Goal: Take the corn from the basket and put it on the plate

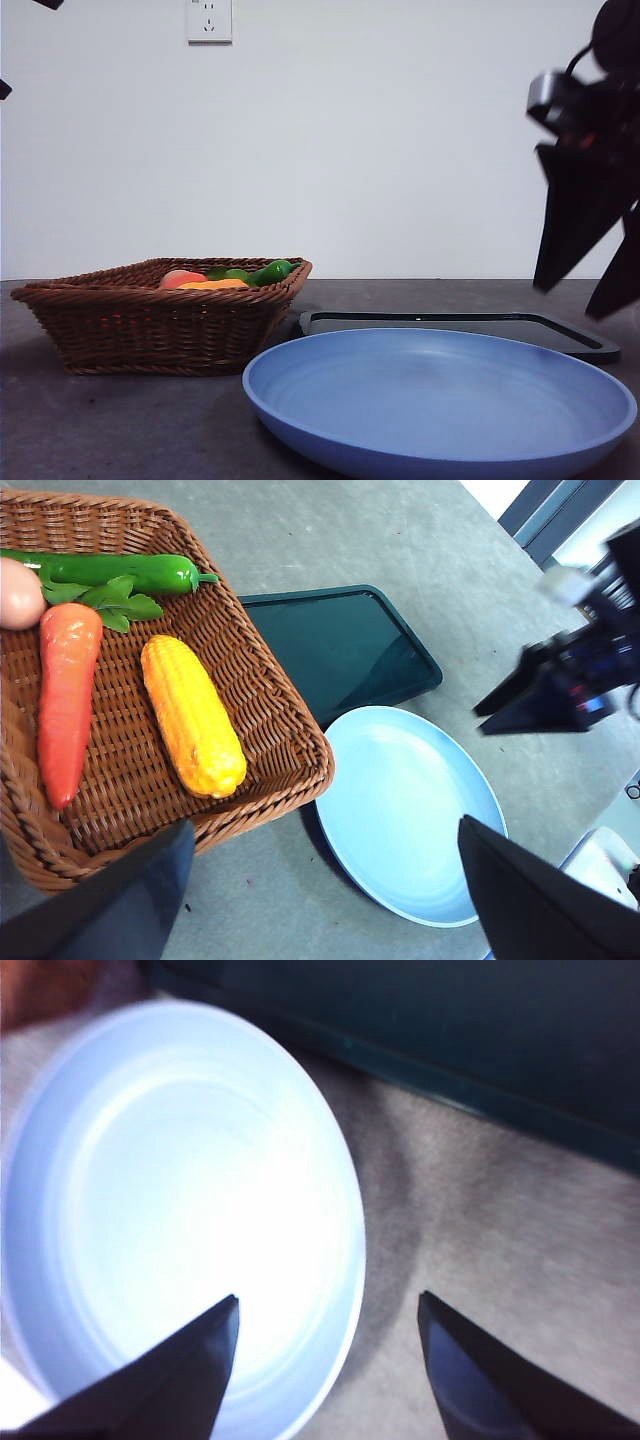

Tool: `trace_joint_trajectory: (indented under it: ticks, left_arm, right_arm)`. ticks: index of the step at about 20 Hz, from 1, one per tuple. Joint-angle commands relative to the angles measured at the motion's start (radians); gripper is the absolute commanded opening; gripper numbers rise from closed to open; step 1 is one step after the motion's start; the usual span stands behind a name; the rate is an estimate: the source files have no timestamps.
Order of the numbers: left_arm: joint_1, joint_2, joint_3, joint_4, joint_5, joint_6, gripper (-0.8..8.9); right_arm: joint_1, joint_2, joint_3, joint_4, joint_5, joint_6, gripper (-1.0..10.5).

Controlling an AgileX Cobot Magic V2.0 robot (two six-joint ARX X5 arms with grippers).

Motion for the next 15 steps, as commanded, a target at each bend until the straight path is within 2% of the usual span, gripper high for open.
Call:
trace_joint_trajectory:
  ticks: [1, 7, 15]
  left_arm:
    - [-0.003, 0.007, 0.015, 0.009, -0.001, 0.0, 4.29]
    - [-0.003, 0.007, 0.015, 0.009, -0.001, 0.0, 4.29]
    - [-0.003, 0.013, 0.015, 0.009, -0.001, 0.0, 4.29]
  right_arm:
    - [0.017, 0.067, 0.017, 0.018, -0.002, 0.006, 2.9]
    - [0.051, 0.171, 0.017, 0.066, -0.002, 0.006, 2.1]
    - [0.058, 0.224, 0.017, 0.079, -0.001, 0.007, 0.0]
